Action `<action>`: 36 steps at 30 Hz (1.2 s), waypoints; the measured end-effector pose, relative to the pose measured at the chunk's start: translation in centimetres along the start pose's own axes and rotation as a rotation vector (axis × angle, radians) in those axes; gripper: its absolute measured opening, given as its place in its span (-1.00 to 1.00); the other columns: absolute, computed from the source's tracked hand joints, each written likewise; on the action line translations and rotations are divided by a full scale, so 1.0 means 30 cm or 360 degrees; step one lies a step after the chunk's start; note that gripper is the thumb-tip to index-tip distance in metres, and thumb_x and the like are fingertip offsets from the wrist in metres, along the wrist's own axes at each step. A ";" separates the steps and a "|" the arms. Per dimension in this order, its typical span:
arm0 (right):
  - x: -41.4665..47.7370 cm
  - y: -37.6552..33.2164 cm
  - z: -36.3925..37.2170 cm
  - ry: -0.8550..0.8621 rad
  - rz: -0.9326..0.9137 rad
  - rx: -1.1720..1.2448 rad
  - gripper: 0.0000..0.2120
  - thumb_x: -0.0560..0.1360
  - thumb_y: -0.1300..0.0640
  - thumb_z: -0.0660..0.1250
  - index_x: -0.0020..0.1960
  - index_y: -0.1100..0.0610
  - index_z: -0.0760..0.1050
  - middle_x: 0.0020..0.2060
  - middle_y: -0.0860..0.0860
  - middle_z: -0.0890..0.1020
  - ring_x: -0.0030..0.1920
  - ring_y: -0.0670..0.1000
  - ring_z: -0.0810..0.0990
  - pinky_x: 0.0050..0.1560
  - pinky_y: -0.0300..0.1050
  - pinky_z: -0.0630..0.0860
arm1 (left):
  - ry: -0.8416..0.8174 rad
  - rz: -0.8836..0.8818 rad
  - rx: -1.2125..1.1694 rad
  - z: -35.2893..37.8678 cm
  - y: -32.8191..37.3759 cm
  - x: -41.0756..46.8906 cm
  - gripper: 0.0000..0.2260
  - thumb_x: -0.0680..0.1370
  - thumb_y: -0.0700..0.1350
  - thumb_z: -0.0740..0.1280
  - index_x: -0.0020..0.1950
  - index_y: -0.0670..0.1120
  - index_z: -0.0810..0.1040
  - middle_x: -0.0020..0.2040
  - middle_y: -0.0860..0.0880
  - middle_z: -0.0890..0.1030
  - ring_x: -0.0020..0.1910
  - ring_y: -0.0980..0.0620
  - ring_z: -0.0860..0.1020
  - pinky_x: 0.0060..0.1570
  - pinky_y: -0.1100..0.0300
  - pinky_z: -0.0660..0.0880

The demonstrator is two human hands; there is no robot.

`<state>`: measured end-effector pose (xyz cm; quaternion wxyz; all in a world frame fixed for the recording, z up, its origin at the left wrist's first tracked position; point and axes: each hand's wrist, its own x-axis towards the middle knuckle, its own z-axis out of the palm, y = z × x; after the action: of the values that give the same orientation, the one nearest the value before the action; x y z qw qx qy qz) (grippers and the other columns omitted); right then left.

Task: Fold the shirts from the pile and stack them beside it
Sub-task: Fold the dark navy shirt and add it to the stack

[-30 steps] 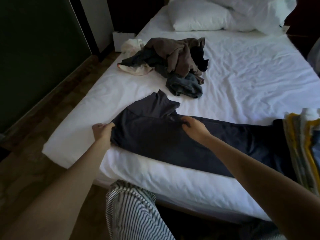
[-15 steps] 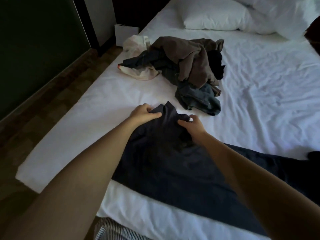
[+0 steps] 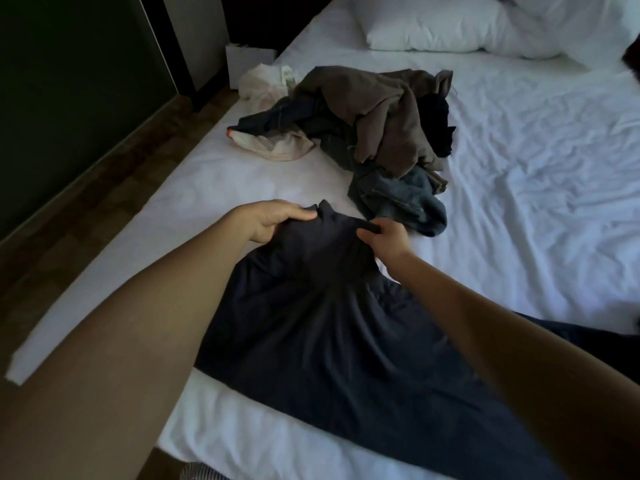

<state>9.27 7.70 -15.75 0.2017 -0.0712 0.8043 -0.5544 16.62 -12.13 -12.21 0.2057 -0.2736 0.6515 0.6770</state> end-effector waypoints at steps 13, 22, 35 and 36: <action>-0.329 0.021 -0.143 -0.0660 -0.1243 -0.0829 -0.85 0.41 0.33 0.34 -0.09 0.15 0.59 -0.18 -0.21 0.50 -0.16 -0.29 0.44 -0.04 -0.52 0.33 | 0.0128 0.0653 0.1067 0.044 -0.170 -0.287 -0.69 0.24 -0.37 0.10 -0.54 0.01 0.39 -0.30 0.09 0.63 -0.20 0.24 0.56 0.02 0.36 0.44; -0.439 0.094 -0.079 0.0006 -0.0284 -0.0322 -0.89 0.52 0.14 0.32 -0.13 0.13 0.41 -0.27 -0.06 0.49 -0.28 -0.15 0.45 -0.23 -0.22 0.36 | 0.1133 0.0538 0.0231 0.195 -0.392 -0.332 -0.90 0.44 -0.20 0.32 -0.18 -0.02 0.43 -0.24 0.02 0.49 -0.20 0.07 0.48 -0.08 0.13 0.44; -0.371 0.011 -0.006 -0.0441 0.0915 0.0564 -0.88 0.55 0.13 0.30 0.06 0.13 0.48 -0.13 0.02 0.51 -0.16 -0.01 0.51 -0.23 -0.18 0.44 | 0.1087 0.0319 -0.0299 0.342 -0.394 -0.326 -0.83 0.60 -0.31 0.10 0.12 -0.08 0.32 0.01 -0.05 0.45 -0.21 0.05 0.47 -0.41 0.25 0.42; -0.371 0.023 -0.004 -0.0415 0.0865 0.0621 -0.83 0.56 0.18 0.29 0.14 0.15 0.47 -0.07 0.02 0.51 -0.07 0.01 0.52 -0.17 -0.17 0.46 | 0.1086 0.0324 -0.0231 0.339 -0.411 -0.333 -0.83 0.61 -0.28 0.13 0.16 -0.08 0.31 0.04 -0.04 0.45 -0.18 0.06 0.48 -0.42 0.25 0.43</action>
<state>19.42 11.84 -13.62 0.4526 0.1150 0.6404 -0.6097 31.07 -0.40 -15.31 -0.1120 -0.4313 0.6569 0.6082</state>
